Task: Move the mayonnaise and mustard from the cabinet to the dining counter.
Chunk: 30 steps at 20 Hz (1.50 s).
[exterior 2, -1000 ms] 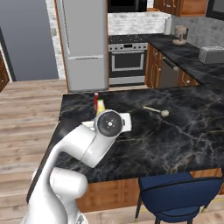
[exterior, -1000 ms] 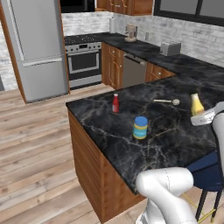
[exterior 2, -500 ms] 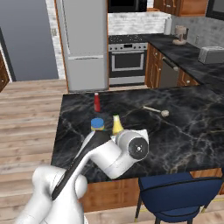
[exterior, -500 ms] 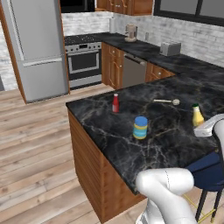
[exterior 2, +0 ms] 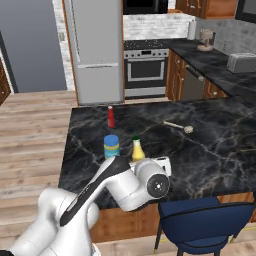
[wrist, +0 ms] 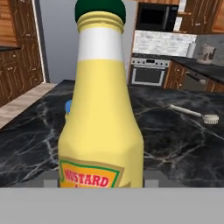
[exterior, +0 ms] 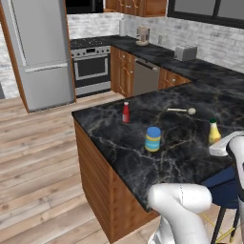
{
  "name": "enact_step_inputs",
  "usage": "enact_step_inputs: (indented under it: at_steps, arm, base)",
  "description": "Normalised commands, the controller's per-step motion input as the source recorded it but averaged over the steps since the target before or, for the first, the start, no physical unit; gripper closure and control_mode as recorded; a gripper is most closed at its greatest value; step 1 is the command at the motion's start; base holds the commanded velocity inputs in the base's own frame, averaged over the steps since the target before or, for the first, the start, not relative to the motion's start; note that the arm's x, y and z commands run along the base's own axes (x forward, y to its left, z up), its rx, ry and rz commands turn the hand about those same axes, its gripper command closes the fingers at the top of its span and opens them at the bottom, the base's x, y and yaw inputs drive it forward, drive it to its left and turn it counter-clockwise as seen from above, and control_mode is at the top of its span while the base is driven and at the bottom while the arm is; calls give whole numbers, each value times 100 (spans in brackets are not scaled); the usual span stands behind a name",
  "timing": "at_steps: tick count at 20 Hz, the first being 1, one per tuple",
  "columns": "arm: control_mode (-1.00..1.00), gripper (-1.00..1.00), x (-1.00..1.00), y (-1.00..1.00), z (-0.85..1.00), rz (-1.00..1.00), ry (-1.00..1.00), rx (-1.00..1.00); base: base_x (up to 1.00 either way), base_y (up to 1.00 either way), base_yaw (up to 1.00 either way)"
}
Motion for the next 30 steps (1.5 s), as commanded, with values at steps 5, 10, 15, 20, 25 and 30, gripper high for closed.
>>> enact_step_inputs:
  at_steps: [5, 10, 15, 20, 25, 30]
  arm:
    - [-100, 100, 1, 1, -58, -9, 0, 0]
    - [-100, 100, 0, 11, -54, -17, -1, 0]
    - [-100, 100, 4, 17, -38, -24, -3, 0]
    - [-100, 100, 5, 21, -37, -22, -15, 0]
    - [-100, 100, 3, 16, -20, -11, -18, 0]
    - [-100, 100, 17, 25, -3, -2, -15, 0]
  base:
    - [0, 0, 0]
    - [0, 0, 0]
    - [0, 0, 0]
    - [0, 0, 0]
    - [0, 0, 0]
    - [0, 0, 0]
